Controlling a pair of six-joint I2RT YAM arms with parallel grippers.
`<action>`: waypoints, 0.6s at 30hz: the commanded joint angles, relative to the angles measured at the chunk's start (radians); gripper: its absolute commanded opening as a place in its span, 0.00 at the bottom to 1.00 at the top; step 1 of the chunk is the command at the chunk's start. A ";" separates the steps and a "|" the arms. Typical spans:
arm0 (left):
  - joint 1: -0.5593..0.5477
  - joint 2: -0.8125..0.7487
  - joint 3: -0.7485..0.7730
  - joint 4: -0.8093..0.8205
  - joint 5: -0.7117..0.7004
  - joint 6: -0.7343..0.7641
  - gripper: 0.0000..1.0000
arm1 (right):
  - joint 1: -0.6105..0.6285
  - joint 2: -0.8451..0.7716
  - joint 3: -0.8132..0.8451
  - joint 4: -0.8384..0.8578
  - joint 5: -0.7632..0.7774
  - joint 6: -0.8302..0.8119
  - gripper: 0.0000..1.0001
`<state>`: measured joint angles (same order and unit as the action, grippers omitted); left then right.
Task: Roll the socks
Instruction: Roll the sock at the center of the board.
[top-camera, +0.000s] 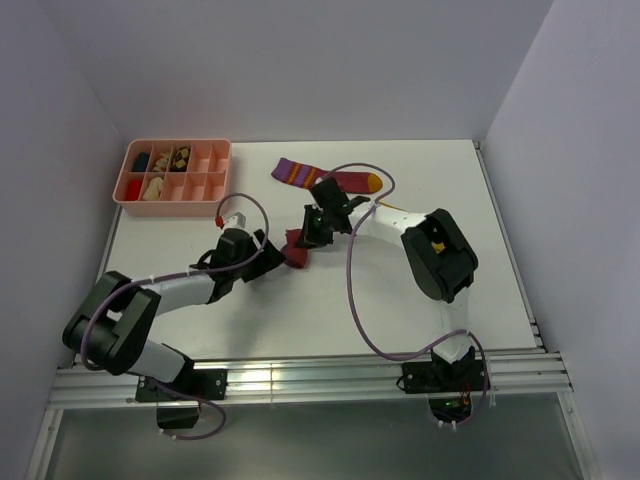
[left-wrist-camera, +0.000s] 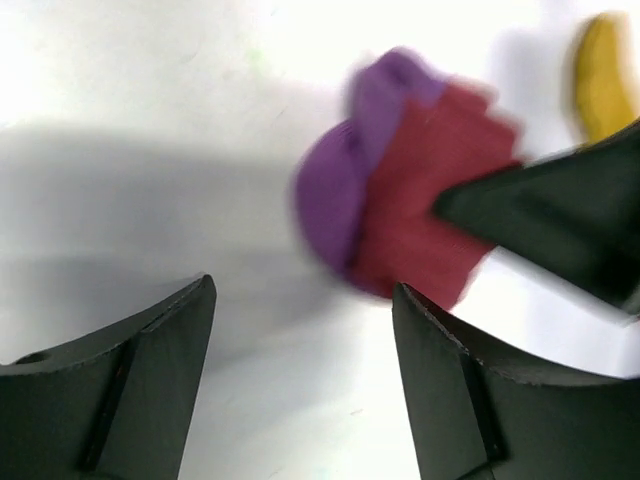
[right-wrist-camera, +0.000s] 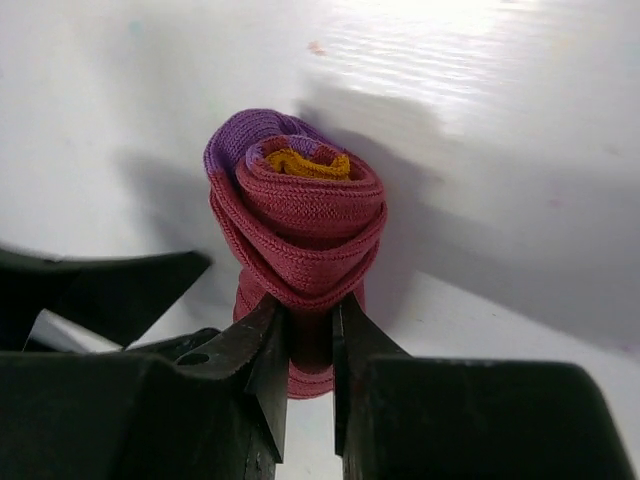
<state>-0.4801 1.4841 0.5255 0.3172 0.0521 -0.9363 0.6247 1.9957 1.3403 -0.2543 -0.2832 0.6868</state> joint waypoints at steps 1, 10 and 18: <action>-0.077 -0.080 0.050 -0.203 -0.263 0.164 0.75 | -0.007 0.006 0.068 -0.239 0.176 -0.072 0.00; -0.304 -0.027 0.204 -0.242 -0.517 0.280 0.75 | 0.023 0.092 0.250 -0.474 0.262 -0.082 0.00; -0.396 0.114 0.340 -0.184 -0.557 0.323 0.73 | 0.032 0.158 0.293 -0.539 0.246 -0.069 0.00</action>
<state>-0.8547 1.5635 0.8173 0.1005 -0.4454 -0.6571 0.6464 2.1014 1.6363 -0.6762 -0.0868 0.6304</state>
